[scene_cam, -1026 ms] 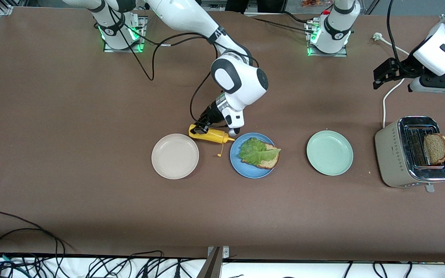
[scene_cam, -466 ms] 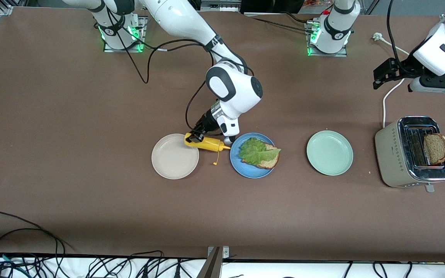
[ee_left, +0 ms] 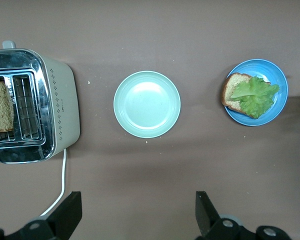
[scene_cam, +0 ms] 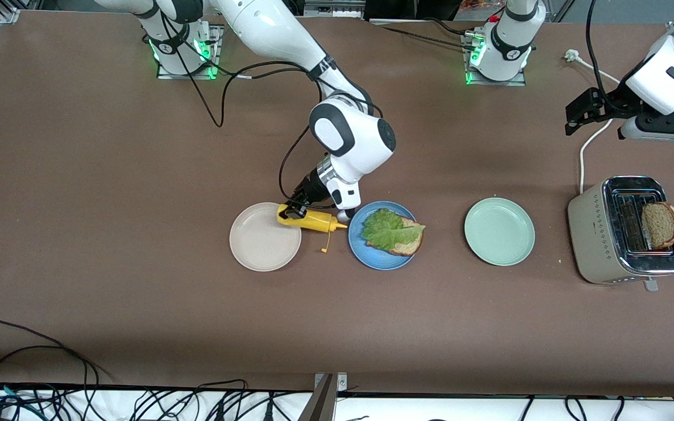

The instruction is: Make sandwich in blue plate with both arms

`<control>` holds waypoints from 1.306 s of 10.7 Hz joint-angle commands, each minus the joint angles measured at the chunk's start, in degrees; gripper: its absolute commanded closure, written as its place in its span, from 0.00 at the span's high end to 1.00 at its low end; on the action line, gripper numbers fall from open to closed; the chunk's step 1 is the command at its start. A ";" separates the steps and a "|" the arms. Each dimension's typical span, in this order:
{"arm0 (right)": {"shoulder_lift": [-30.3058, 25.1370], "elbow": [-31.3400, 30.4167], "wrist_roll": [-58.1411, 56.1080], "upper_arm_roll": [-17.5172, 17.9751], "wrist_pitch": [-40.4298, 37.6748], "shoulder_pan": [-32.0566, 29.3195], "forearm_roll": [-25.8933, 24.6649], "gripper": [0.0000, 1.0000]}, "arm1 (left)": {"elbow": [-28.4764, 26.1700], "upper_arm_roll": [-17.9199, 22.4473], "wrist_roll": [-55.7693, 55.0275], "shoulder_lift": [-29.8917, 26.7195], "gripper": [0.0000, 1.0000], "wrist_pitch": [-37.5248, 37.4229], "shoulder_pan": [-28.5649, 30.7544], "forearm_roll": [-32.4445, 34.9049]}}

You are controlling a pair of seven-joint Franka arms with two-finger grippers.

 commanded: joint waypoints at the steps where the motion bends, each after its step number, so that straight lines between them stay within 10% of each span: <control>1: -5.47 -1.05 -4.78 0.00 0.97 -3.39 8.57 0.00 | 1.43 -0.11 0.26 0.60 1.00 -0.97 0.36 -0.51; 5: -22.09 -18.80 -15.66 6.48 12.56 -18.74 29.04 0.00 | 1.35 -0.11 0.26 0.60 1.00 -1.06 0.45 -0.51; 14: -25.72 -21.55 -44.32 19.50 9.77 -42.67 43.92 0.00 | 1.35 -0.11 0.35 0.52 1.00 -1.59 0.97 -0.68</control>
